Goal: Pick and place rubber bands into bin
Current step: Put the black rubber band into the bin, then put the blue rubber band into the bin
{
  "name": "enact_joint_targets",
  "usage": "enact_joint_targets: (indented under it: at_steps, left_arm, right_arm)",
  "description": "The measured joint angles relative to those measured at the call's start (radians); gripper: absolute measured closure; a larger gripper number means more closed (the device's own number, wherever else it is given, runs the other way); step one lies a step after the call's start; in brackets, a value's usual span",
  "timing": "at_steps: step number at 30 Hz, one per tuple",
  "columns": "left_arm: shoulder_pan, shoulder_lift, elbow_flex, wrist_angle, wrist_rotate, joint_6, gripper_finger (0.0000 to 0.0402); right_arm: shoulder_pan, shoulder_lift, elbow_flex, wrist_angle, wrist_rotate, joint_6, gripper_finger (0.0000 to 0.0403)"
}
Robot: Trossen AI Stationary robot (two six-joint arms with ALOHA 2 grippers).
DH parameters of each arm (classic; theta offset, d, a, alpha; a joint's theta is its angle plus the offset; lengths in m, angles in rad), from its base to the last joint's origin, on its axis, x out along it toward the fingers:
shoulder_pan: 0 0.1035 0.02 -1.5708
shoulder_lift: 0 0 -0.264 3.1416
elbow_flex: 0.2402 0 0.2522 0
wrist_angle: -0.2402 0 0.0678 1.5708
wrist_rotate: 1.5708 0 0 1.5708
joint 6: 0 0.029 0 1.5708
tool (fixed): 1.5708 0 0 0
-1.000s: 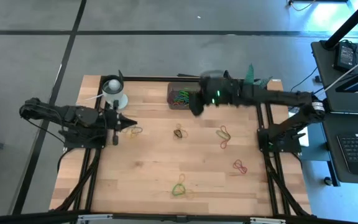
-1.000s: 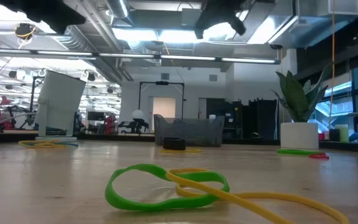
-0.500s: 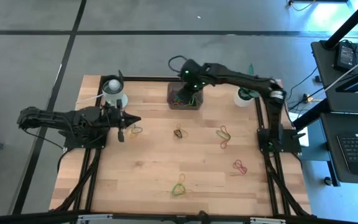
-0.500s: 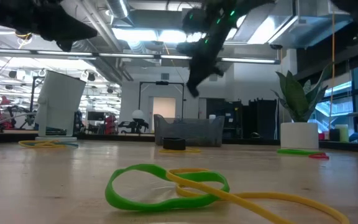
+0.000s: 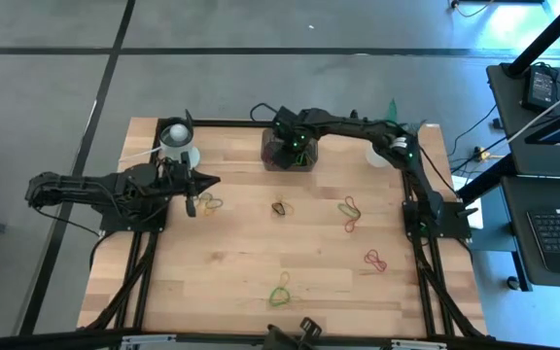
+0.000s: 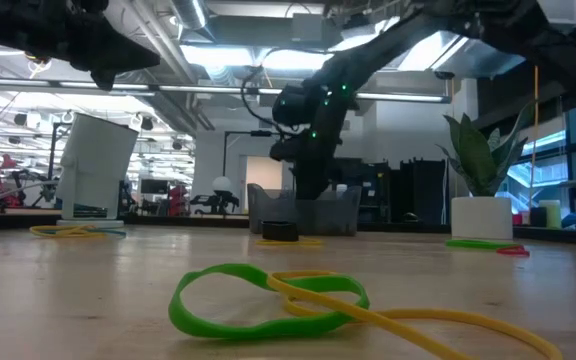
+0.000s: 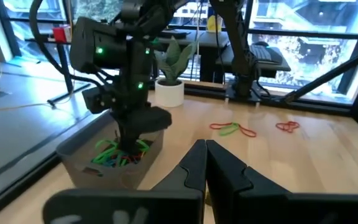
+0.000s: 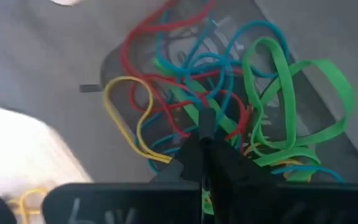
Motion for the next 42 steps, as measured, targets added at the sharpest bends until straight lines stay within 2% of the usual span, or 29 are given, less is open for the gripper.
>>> enact_joint_targets:
  at_steps: [4,13,19,29,33,37,42]
  left_arm:
    - [-0.001,0.000,0.000,0.000,0.009,-0.029,0.0399]
    - [-0.001,0.000,0.000,0.000,0.010,-0.028,0.0398]
    - [-0.001,0.000,0.000,-0.001,0.019,-0.028,0.0399]
    - [-0.001,0.000,0.000,-0.002,0.044,-0.029,0.0399]
    - [-0.001,0.000,0.000,-0.002,0.044,-0.028,0.0398]
    - [-0.001,0.000,0.000,-0.002,0.044,-0.029,0.0399]
    - [-0.001,0.000,0.000,-0.002,0.049,-0.052,0.0398]
  right_arm:
    - [-0.004,0.003,0.000,0.013,0.000,-0.003,0.0376]
    - [-0.024,-0.025,0.000,0.022,-0.001,-0.004,0.0290]
    - [-0.032,-0.073,0.000,0.002,-0.001,-0.005,0.0266]
    - [-0.033,-0.109,-0.001,-0.100,0.008,-0.025,0.0265]
    - [-0.033,-0.156,-0.002,-0.143,0.011,-0.032,0.0278]
    - [-0.030,-0.236,-0.002,-0.172,0.011,-0.054,0.0313]
    - [-0.013,-0.354,-0.002,-0.232,0.014,-0.054,0.0388]
